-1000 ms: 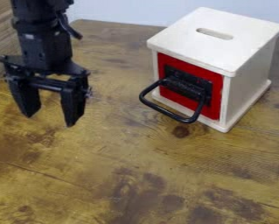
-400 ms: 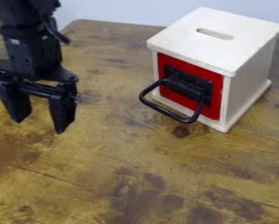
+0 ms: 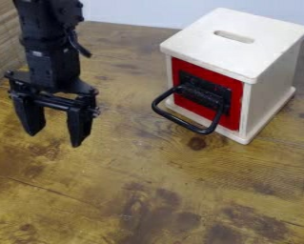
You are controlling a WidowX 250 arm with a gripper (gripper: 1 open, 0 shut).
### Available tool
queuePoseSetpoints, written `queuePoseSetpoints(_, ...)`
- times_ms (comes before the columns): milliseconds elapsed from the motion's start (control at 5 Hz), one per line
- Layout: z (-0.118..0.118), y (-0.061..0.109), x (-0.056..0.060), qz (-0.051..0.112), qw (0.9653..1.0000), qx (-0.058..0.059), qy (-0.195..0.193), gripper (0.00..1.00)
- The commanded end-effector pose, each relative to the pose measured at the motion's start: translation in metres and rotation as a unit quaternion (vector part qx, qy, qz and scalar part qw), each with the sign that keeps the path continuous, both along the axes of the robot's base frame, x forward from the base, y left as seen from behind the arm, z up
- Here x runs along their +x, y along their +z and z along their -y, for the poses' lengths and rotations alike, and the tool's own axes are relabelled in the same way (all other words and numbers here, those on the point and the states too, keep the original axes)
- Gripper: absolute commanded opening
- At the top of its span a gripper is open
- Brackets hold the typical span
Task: Close the drawer
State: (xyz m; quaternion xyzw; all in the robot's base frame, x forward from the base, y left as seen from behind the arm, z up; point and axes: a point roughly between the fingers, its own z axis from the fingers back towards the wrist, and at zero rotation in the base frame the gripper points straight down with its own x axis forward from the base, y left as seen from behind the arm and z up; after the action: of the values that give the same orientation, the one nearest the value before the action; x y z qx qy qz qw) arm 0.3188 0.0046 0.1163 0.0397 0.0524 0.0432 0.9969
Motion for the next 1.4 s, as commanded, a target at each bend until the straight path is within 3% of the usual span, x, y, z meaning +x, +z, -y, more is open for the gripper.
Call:
queuePoseSetpoints(0,-0.003,0.006,-0.006,0.017,0.9998,-0.001,0.004,1.0)
queuePoseSetpoints(200,0.001,0.014,-0.005,0.03,0.9994,-0.01,0.015,1.0)
queuePoseSetpoints(600,0.001,0.015,-0.003,0.043,0.9986,-0.012,0.029,1.0)
queuePoseSetpoints(1000,-0.017,0.039,0.014,0.047,0.9986,-0.013,0.02,1.0)
queuePoseSetpoints(1200,-0.01,0.023,0.015,0.046,0.9989,-0.003,0.006,1.0)
